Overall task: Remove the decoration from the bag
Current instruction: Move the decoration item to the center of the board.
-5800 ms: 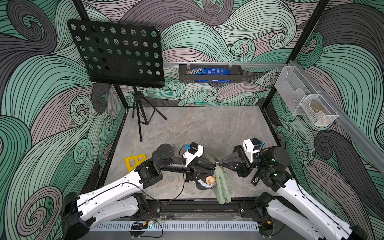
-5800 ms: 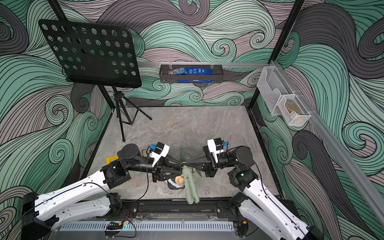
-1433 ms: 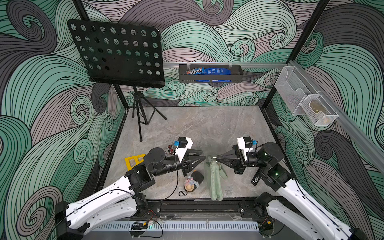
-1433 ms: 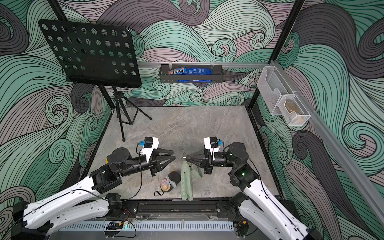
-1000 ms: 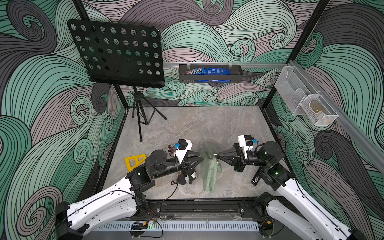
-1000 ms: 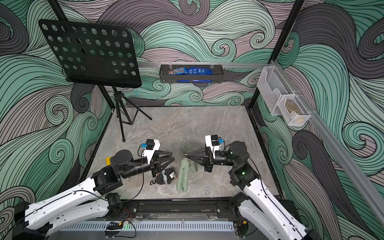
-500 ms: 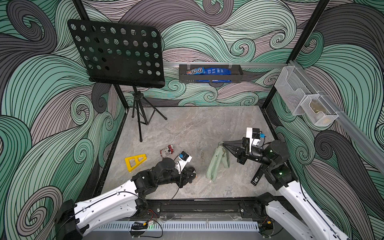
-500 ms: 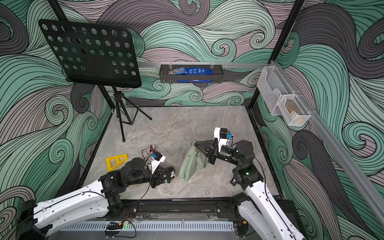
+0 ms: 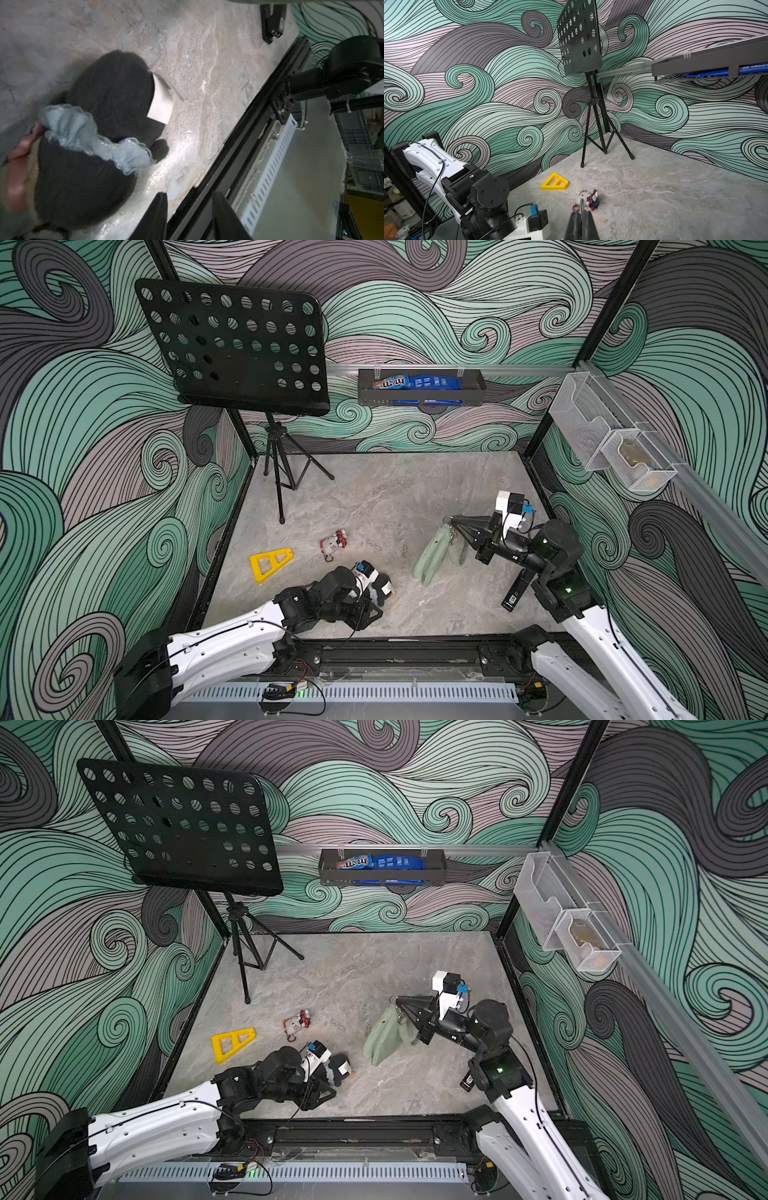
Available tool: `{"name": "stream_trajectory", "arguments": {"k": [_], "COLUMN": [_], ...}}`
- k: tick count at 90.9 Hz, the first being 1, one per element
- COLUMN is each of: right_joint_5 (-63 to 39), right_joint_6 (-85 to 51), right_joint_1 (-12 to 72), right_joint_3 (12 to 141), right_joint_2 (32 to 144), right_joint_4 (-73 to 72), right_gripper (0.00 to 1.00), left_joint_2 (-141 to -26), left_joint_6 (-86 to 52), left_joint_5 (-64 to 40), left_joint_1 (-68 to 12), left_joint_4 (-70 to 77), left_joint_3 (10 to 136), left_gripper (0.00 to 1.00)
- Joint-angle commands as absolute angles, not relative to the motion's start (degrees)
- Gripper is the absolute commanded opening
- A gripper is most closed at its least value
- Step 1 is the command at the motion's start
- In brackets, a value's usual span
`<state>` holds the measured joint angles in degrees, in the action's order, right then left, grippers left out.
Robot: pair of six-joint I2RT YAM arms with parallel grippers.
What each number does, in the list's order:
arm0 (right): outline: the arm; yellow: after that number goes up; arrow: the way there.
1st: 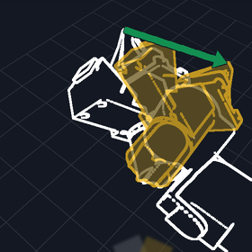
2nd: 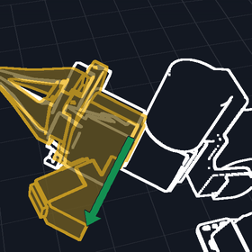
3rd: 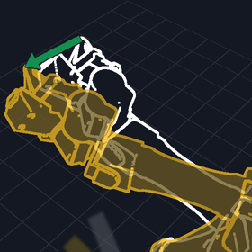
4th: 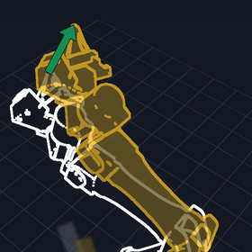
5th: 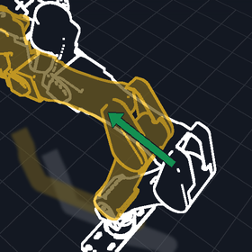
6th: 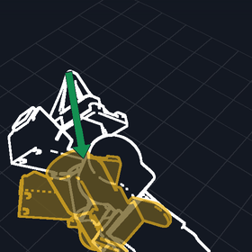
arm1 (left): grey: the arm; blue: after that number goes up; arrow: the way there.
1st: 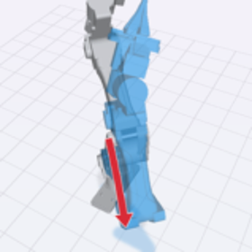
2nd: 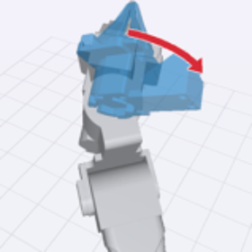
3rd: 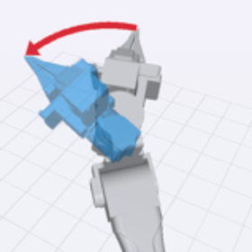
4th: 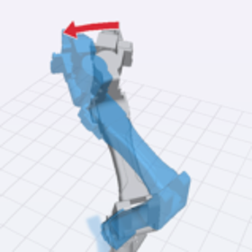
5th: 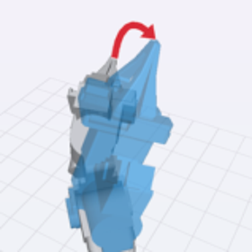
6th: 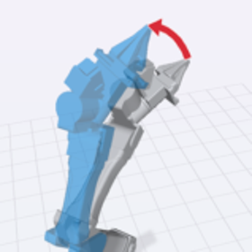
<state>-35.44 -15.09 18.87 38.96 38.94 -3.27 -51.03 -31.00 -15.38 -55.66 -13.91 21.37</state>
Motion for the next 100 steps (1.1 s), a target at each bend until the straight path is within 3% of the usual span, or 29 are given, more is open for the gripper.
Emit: {"name": "stream_trajectory", "arguments": {"k": [1, 21, 67, 82, 100], "right_joint_5": [-34.3, -32.8, -16.9, -13.3, -10.7], "right_joint_6": [-14.0, -15.2, -12.5, -11.5, -11.6], "right_joint_1": [18.4, 18.1, 16.3, 16.0, 16.0], "right_joint_3": [40.9, 40.6, 47.6, 50.9, 52.0], "right_joint_2": [38.3, 38.7, 39.1, 38.2, 41.4], "right_joint_4": [-3.4, -4.4, 8.6, 13.1, 15.9], "right_gripper": [0.00, 0.00, 0.00, 0.00, 0.00], "left_joint_2": [-54.3, -61.9, -94.0, -94.0, -83.1], "left_joint_6": [-31.5, -27.0, -20.9, -18.9, -17.9], "left_joint_5": [-13.2, -6.1, -11.0, -13.3, -13.9], "left_joint_1": [-55.9, -54.7, -43.6, -42.1, -42.0], "left_joint_4": [-14.3, -14.9, -17.9, -19.8, -20.3], "left_joint_3": [24.3, 31.2, 54.5, 56.8, 52.7], "left_gripper": [0.43, 0.53, 0.48, 0.46, 0.48]}}
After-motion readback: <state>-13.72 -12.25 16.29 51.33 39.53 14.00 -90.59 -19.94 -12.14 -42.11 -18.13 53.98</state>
